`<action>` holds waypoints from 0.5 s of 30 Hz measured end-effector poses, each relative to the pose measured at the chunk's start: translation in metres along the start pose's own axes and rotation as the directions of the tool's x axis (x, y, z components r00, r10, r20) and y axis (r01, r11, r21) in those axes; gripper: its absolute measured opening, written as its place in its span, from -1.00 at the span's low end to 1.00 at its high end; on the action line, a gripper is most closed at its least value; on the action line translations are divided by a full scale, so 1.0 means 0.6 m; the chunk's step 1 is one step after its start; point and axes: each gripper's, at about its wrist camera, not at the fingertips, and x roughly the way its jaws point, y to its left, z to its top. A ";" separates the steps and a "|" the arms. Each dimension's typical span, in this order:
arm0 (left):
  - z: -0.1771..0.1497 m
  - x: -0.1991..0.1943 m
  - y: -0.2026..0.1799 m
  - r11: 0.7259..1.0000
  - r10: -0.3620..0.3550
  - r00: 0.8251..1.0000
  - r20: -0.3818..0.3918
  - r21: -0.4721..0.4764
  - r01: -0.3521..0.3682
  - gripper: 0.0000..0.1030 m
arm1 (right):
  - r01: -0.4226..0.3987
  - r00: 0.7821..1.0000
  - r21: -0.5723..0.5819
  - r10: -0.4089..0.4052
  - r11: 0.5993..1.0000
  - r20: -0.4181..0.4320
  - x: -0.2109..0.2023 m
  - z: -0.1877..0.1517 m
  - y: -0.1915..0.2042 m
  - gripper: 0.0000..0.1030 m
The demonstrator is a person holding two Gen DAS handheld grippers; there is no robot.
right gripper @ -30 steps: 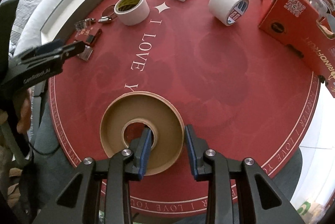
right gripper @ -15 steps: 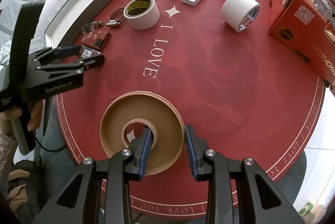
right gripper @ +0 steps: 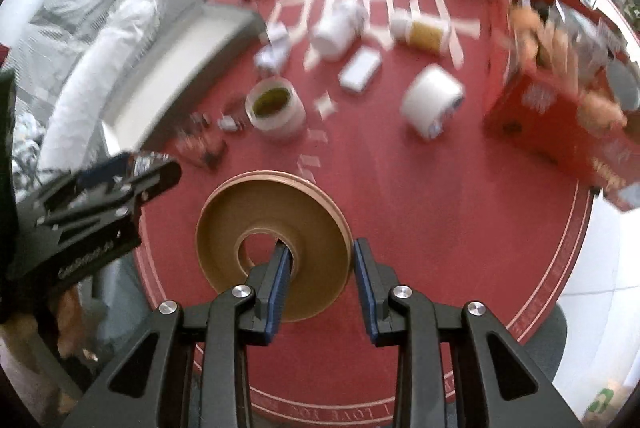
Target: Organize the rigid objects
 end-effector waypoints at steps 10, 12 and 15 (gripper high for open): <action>0.121 -0.135 0.060 0.970 0.083 0.986 0.148 -0.240 -0.045 0.39 | -0.064 0.989 -0.054 0.071 0.996 0.132 -0.075 0.130 0.092 -0.36; 0.145 -0.152 0.081 0.962 0.109 0.978 0.177 -0.268 -0.059 0.39 | -0.075 0.984 -0.065 0.084 0.995 0.159 -0.087 0.164 0.111 -0.36; 0.176 -0.167 0.116 0.948 0.143 0.968 0.206 -0.311 -0.074 0.39 | -0.095 0.976 -0.071 0.107 0.993 0.192 -0.101 0.211 0.134 -0.36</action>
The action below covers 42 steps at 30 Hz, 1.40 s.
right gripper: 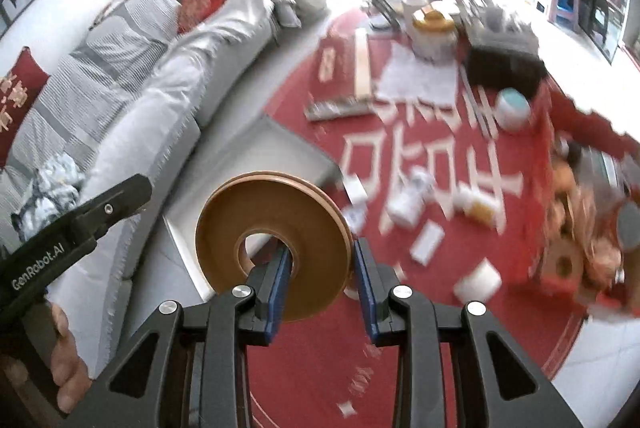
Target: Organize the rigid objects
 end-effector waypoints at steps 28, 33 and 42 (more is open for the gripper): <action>-0.031 0.225 0.132 0.968 0.226 0.958 -0.178 -0.073 -0.242 0.39 | 0.042 0.984 -0.135 -0.064 0.990 -0.166 0.225 0.077 0.115 -0.36; -0.033 0.241 0.136 0.966 0.229 0.953 -0.201 -0.077 -0.248 0.39 | 0.046 0.981 -0.134 -0.070 0.990 -0.179 0.240 0.080 0.116 -0.36; -0.017 0.270 0.143 0.959 0.247 0.946 -0.211 -0.087 -0.269 0.39 | 0.068 0.975 -0.134 -0.095 0.989 -0.202 0.275 0.090 0.107 -0.36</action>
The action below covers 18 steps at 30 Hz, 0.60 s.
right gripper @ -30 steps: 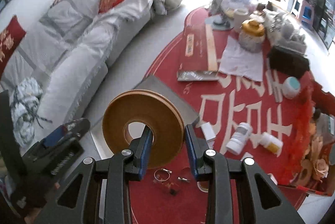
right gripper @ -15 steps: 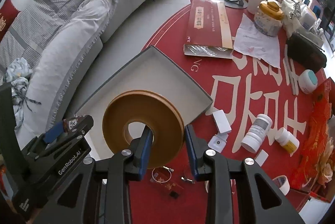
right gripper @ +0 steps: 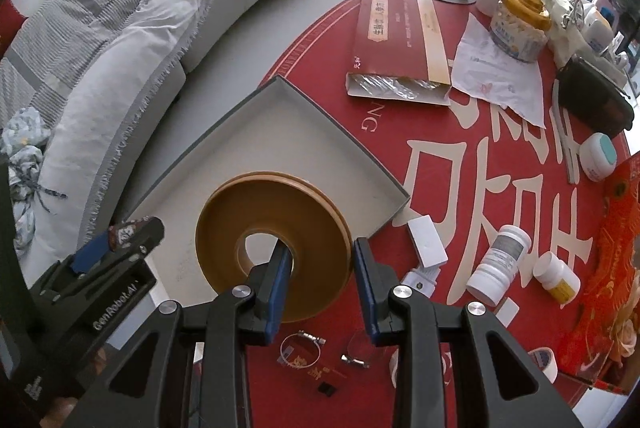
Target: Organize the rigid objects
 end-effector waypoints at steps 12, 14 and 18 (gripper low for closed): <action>0.008 0.041 -0.008 1.000 0.019 1.000 -0.024 -0.002 -0.019 0.39 | 0.009 1.000 0.000 -0.009 1.000 -0.012 0.043 0.030 0.007 -0.36; 0.007 0.049 -0.011 1.000 0.018 0.999 -0.031 0.001 -0.018 0.39 | 0.009 1.000 0.000 -0.009 1.000 -0.019 0.053 0.031 0.008 -0.36; 0.009 0.064 -0.018 1.000 0.015 0.999 -0.046 0.007 -0.014 0.39 | 0.015 0.999 0.001 -0.015 1.000 -0.032 0.070 0.035 0.009 -0.36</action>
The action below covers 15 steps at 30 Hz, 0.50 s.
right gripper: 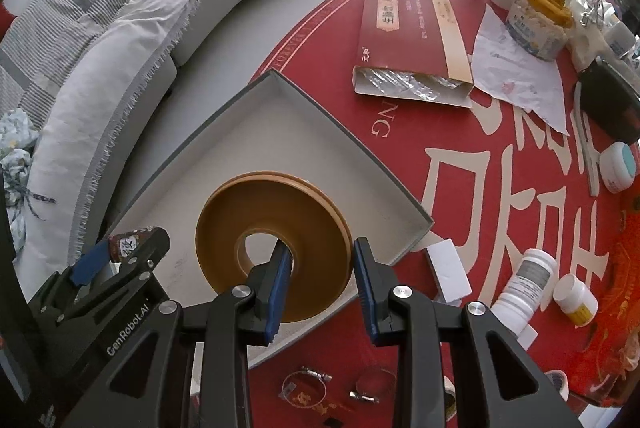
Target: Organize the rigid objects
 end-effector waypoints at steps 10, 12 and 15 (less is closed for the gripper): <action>0.009 0.043 -0.024 1.000 -0.013 0.998 -0.054 0.027 0.015 0.39 | 0.052 0.999 0.010 -0.052 0.999 -0.012 0.037 0.017 0.002 -0.36; 0.007 0.046 -0.027 0.999 -0.021 0.999 -0.049 0.028 0.022 0.39 | 0.048 0.999 0.013 -0.048 0.999 -0.017 0.044 0.016 0.004 -0.36; 0.007 0.053 -0.029 0.999 -0.023 0.999 -0.044 0.032 0.024 0.39 | 0.054 0.998 0.011 -0.054 0.998 -0.026 0.057 0.016 0.006 -0.36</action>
